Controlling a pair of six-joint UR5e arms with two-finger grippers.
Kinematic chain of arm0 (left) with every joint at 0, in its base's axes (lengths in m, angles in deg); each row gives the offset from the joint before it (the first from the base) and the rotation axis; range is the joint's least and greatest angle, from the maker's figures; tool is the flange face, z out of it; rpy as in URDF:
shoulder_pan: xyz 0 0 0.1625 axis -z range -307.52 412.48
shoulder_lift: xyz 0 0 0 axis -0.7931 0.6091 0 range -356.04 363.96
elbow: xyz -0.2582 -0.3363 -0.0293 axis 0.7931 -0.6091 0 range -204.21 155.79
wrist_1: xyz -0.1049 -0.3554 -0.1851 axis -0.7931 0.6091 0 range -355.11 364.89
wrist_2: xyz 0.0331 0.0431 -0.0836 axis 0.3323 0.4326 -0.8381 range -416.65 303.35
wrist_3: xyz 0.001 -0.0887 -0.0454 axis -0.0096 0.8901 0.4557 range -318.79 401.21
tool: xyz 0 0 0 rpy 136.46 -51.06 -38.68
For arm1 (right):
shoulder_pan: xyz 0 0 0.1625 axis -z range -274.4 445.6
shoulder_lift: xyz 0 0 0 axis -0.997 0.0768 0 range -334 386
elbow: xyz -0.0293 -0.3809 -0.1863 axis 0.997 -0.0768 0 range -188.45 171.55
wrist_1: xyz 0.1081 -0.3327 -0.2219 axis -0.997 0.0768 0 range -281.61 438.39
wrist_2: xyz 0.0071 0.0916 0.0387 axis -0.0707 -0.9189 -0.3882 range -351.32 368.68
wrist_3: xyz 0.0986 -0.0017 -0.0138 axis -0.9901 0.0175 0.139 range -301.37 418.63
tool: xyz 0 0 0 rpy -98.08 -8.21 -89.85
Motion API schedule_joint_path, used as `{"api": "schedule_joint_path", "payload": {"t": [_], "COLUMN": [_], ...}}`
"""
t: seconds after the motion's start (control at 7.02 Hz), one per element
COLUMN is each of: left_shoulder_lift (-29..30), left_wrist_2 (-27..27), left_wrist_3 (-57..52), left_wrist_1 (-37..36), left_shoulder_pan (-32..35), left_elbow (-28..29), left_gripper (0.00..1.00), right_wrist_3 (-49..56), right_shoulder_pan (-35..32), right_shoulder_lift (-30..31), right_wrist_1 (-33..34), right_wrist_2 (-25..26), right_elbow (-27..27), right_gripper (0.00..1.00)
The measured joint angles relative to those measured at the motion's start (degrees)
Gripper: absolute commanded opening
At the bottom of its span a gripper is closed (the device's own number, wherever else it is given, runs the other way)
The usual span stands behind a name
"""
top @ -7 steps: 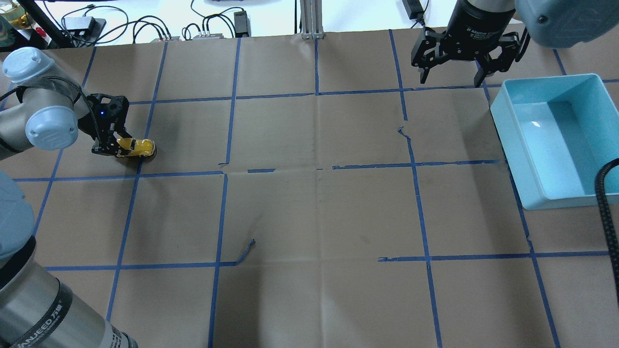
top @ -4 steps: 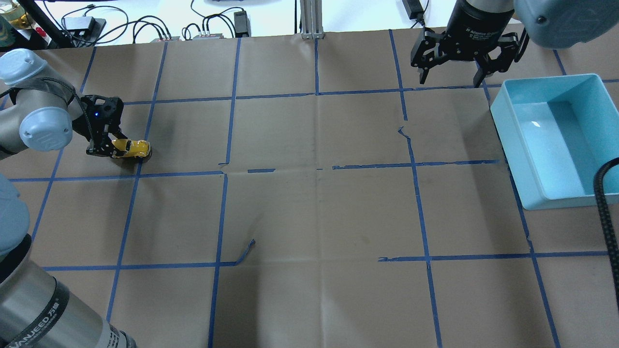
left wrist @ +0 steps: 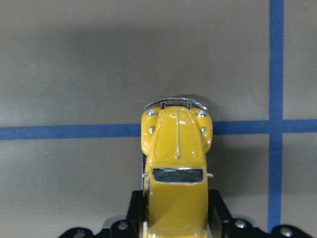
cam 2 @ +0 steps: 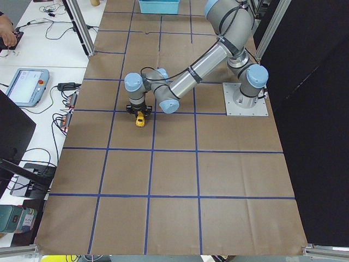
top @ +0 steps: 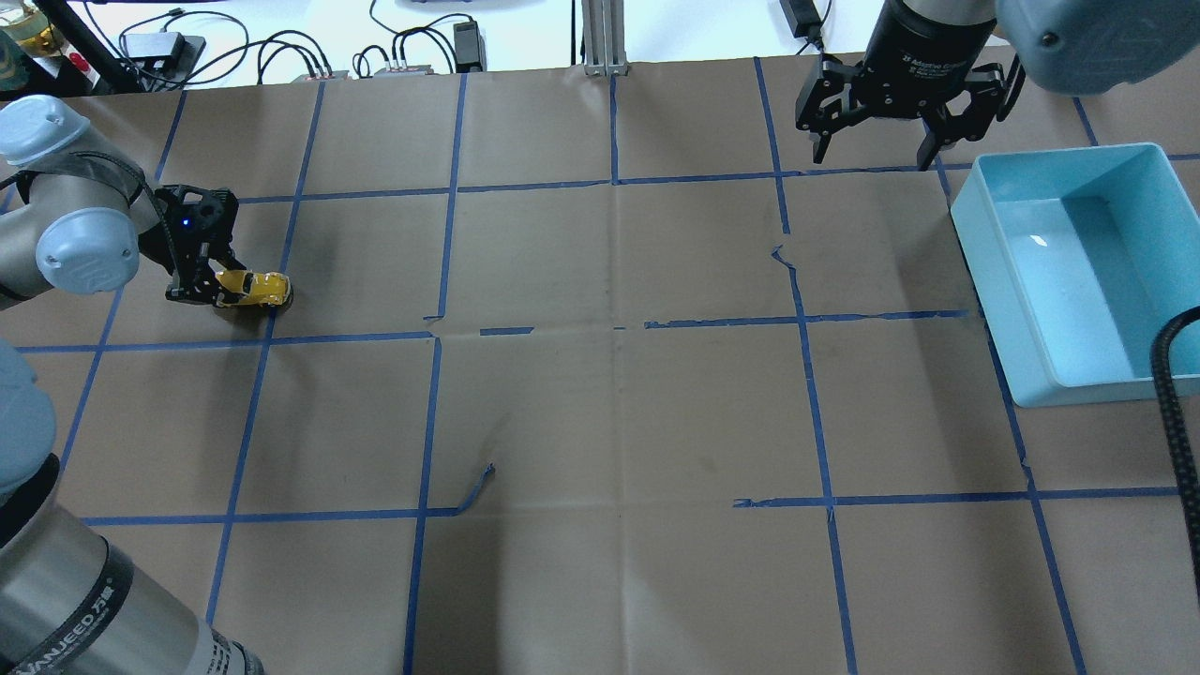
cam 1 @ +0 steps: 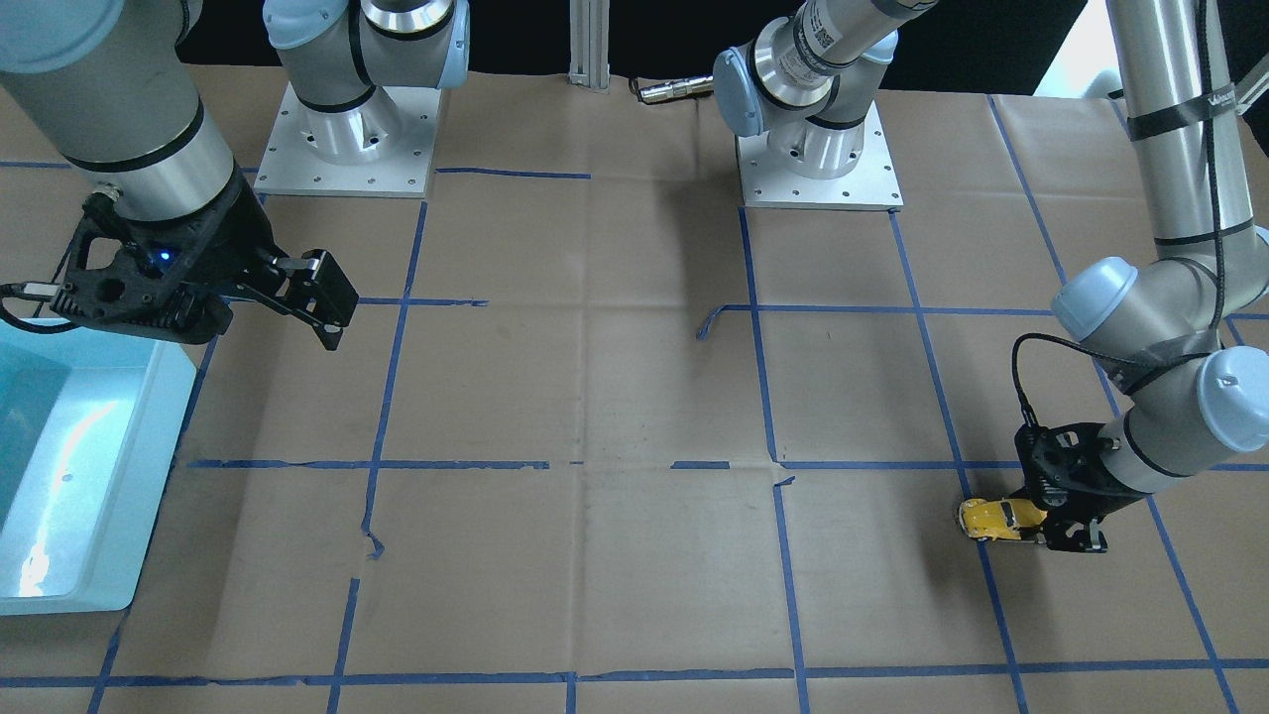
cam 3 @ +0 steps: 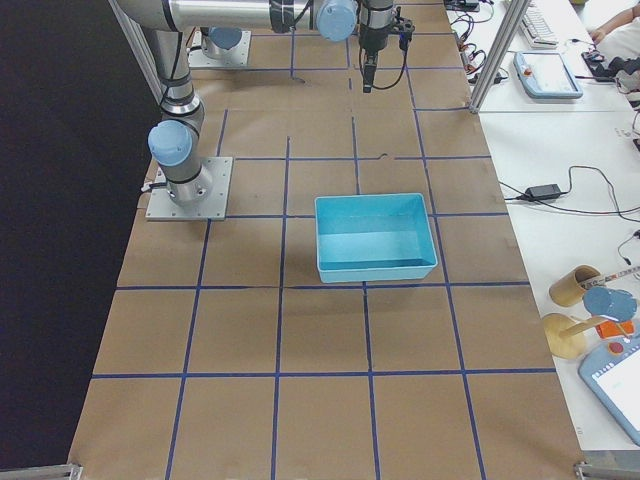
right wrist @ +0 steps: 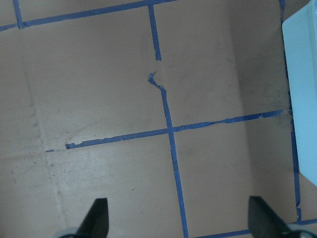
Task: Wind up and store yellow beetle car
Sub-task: 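Continue pulling the car backward with the left gripper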
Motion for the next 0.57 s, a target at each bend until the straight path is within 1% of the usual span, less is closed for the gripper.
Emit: {"api": "schedule_joint_path", "payload": {"t": [0.57], "left_shoulder_lift": [0.0], "left_wrist_2": [0.1], "left_wrist_3": [-0.7], "left_wrist_1": [0.0], "left_shoulder_pan": [-0.8], "left_elbow": [0.0], "left_gripper": [0.00], "right_wrist_3": [0.0], "right_shoulder_pan": [-0.1], "right_shoulder_lift": [0.0], "right_wrist_1": [0.0], "right_wrist_2": [0.0], "right_elbow": [0.0], "right_gripper": [1.00]}}
